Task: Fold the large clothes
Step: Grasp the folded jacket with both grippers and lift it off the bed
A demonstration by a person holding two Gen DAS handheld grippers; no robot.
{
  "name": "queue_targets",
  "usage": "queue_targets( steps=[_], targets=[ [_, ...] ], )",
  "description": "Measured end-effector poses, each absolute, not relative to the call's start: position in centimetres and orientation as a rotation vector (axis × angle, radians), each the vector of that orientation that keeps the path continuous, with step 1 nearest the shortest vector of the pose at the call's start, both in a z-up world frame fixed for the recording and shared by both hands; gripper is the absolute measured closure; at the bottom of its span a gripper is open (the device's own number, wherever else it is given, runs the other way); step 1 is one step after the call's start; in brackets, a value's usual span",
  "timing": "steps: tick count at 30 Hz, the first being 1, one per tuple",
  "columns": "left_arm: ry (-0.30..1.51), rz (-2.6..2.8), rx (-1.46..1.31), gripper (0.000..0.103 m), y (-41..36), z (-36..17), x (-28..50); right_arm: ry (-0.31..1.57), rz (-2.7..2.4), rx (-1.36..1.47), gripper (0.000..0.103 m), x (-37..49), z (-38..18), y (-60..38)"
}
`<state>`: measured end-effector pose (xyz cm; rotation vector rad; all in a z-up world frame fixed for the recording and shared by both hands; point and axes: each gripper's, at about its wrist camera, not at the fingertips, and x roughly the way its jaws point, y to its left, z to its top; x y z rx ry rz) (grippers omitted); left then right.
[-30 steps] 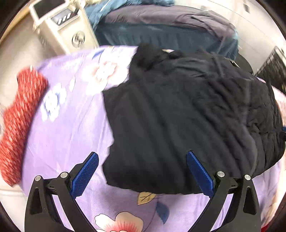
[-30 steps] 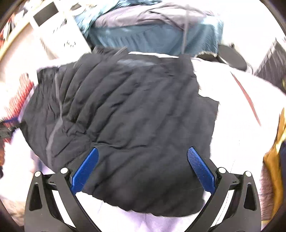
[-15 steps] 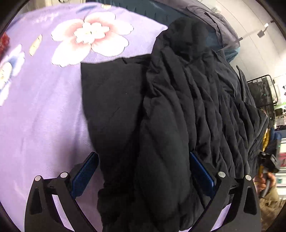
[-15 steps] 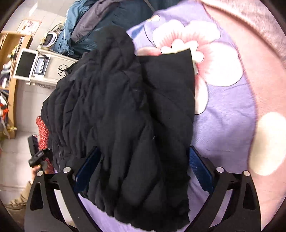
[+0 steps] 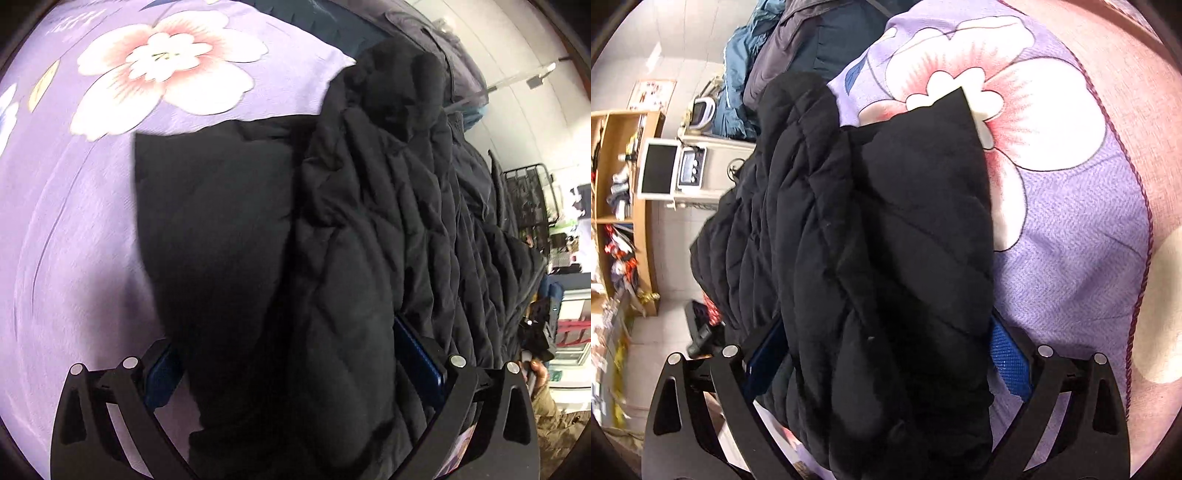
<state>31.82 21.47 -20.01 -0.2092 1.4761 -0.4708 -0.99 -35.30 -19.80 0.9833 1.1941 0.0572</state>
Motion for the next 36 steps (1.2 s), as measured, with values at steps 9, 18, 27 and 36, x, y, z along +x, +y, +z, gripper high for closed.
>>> queue_targets(
  steps=[9,18,27,36],
  targets=[
    [1.412,-0.436,-0.157,0.043,20.2,-17.4,31.2,1.196,0.017,0.943,0.054,-1.9,-18.7,-34.3],
    [1.292,-0.415,-0.249,0.078,20.3,-11.2,26.7,1.122,0.000,0.912,0.080,-3.6,-14.3,-31.8],
    [1.273,-0.369,-0.252,0.079,21.6,-7.3,17.2,1.118,0.045,0.800,0.082,-10.1,-9.3,-27.0],
    [1.255,-0.358,-0.231,0.079,22.0,-7.0,15.9,1.141,0.054,0.789,0.082,-12.1,-9.3,-24.6]
  ],
)
